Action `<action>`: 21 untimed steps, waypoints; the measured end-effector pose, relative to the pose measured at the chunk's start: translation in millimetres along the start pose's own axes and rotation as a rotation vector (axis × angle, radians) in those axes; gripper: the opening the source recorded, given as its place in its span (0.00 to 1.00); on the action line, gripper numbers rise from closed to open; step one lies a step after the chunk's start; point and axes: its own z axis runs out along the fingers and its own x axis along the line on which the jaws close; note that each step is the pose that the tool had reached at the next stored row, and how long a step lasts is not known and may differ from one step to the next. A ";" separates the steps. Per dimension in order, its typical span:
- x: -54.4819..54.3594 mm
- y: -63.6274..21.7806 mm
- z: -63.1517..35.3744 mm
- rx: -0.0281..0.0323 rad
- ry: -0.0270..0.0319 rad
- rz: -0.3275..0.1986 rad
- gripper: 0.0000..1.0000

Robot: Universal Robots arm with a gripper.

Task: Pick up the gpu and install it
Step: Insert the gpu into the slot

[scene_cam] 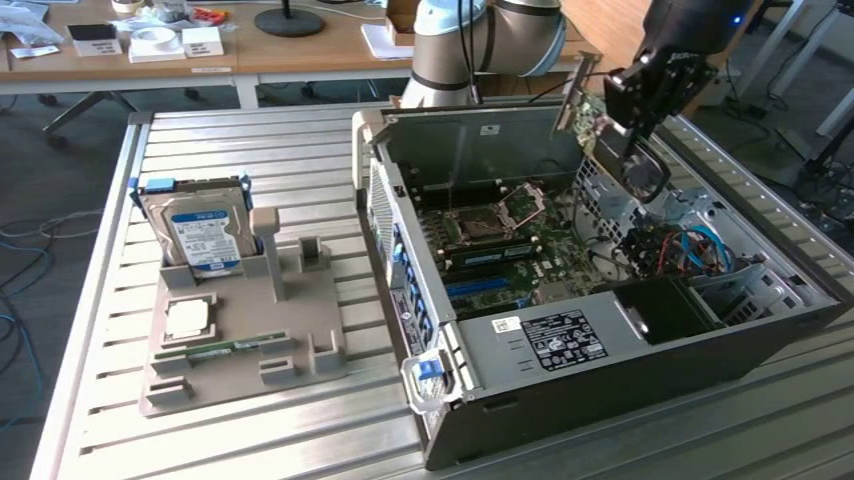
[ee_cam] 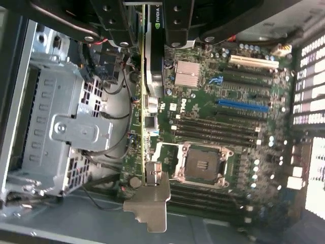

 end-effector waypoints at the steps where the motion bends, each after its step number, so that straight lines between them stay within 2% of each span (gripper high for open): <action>1: 0.0 0.0 0.0 -0.0005 0.0004 -0.018 0.27; 21: 0.2 0.0 0.5 -0.0053 0.0080 -0.371 0.27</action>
